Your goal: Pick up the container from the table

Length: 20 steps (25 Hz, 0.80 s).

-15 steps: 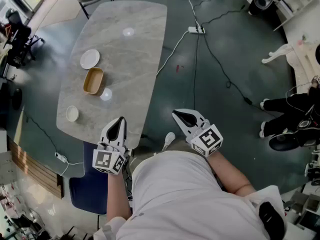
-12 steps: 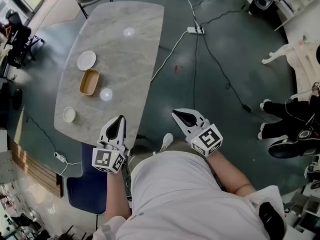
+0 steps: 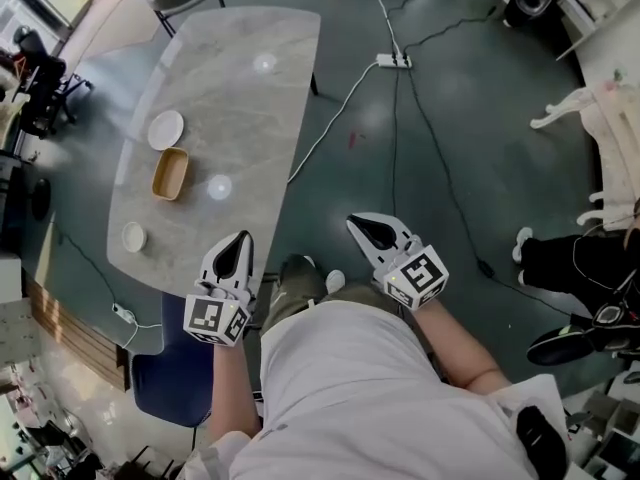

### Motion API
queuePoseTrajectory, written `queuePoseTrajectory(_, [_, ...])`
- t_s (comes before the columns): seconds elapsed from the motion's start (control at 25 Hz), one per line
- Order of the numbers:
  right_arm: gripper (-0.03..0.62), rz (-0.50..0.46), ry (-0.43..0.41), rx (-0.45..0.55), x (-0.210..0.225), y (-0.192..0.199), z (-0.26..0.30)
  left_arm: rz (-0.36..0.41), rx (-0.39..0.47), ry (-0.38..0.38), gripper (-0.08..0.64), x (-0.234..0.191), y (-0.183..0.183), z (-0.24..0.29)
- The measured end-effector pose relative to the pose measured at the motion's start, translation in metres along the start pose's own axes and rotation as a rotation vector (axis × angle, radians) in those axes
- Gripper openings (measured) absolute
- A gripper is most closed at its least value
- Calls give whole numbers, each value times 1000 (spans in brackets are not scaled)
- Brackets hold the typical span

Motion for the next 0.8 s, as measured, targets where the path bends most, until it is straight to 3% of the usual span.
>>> queuePoseTrajectory(0.28, [11, 6, -41, -38, 42, 4, 20, -32, -4, -62, 3, -14, 9, 28])
queuePoseTrajectory(0.68, [11, -30, -200, -160, 112, -30, 160, -127, 1, -211, 3, -123, 1, 87])
queuePoseTrajectory(0.8, [11, -34, -282, -220, 128, -35, 202, -188, -16, -294, 3, -146, 9, 90])
Point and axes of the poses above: the fingertips, and each gripper's own axes: z forward along the fingers, x to its right, y out of its underside, the point moved 6 cm from there along -z, backward along the fingers, and after that the axes turned 15 degrees about -y, right-handed, at the moved point
